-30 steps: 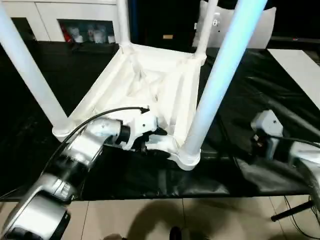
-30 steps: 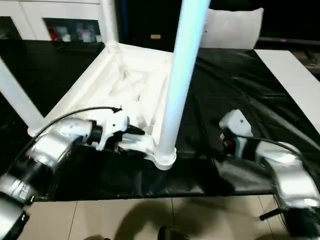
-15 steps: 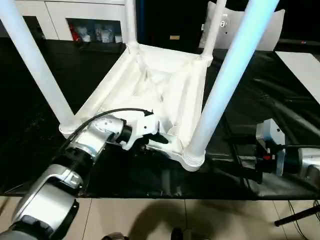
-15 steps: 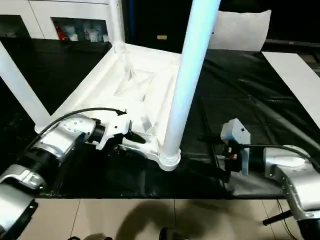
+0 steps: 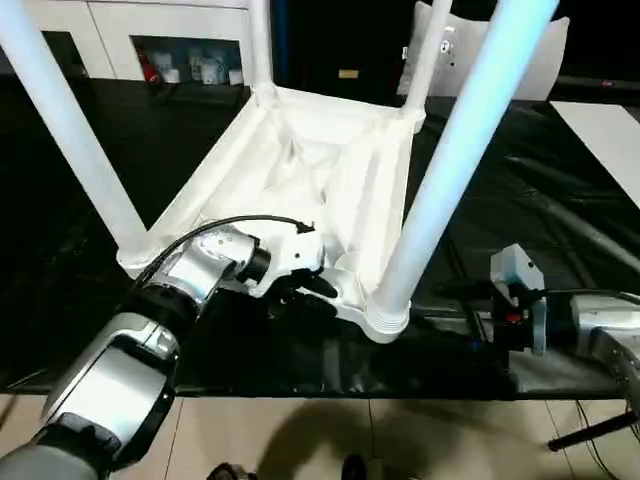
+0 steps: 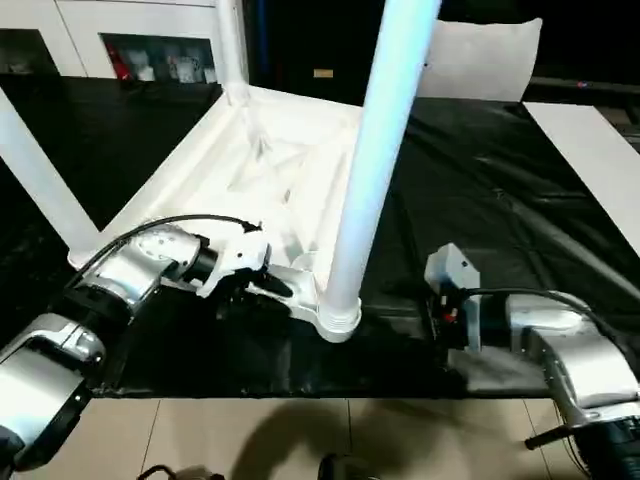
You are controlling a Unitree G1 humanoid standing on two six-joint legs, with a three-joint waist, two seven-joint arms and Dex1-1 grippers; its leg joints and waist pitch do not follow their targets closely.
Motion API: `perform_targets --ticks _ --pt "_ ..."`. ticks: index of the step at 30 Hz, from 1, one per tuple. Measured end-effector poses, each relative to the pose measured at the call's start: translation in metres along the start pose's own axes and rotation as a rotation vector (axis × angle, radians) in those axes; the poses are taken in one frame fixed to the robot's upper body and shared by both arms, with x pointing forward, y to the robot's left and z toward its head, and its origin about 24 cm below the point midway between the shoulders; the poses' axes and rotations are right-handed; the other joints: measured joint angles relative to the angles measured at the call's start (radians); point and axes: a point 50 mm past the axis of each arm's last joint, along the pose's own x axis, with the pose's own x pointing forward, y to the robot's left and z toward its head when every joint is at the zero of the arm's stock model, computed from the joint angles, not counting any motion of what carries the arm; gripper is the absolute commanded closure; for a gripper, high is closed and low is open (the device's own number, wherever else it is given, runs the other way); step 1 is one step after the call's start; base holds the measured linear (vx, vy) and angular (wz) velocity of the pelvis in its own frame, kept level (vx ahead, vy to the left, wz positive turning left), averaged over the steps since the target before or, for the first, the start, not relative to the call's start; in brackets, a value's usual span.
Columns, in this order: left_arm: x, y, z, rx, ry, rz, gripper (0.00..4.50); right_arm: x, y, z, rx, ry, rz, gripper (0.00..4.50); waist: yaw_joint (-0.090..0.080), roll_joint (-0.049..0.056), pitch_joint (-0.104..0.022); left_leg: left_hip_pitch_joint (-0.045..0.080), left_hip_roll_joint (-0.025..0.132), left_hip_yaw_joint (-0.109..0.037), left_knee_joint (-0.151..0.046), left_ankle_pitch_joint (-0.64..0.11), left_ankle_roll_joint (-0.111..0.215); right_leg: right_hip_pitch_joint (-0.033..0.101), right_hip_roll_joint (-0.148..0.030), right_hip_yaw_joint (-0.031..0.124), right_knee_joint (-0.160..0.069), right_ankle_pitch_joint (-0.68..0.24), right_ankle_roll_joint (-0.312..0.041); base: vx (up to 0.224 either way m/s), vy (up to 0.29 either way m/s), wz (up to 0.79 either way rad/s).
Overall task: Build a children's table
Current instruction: Rotate table base
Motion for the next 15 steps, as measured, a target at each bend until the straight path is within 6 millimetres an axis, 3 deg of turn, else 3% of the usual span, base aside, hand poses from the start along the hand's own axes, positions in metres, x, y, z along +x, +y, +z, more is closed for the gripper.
perform_targets --ticks 4,10,15 --pt "0.0 0.001 0.0 0.015 0.024 -0.016 3.99 0.001 0.003 0.007 -0.006 -0.002 0.014 0.0 -0.001 0.0 0.0 0.001 0.0 0.0 0.0 0.001 0.0 0.001 0.0 0.0 0.0 0.001 0.001 0.0 0.0 0.0" --pt "0.0 0.001 0.0 0.009 0.035 -0.036 4.41 0.002 0.007 0.041 -0.088 -0.036 0.027 0.0 -0.001 0.0 0.0 0.001 0.0 0.0 0.0 0.001 -0.001 0.001 0.0 0.0 0.0 0.0 0.005 0.0 0.0 0.0" --pt "-0.002 0.002 0.001 -0.077 0.023 -0.049 4.46 0.006 -0.002 0.049 -0.122 -0.068 0.0 0.0 -0.008 0.003 -0.001 0.0 0.0 0.003 -0.001 0.001 0.0 -0.001 -0.001 0.001 0.0 0.002 0.002 0.0 0.0 0.0"
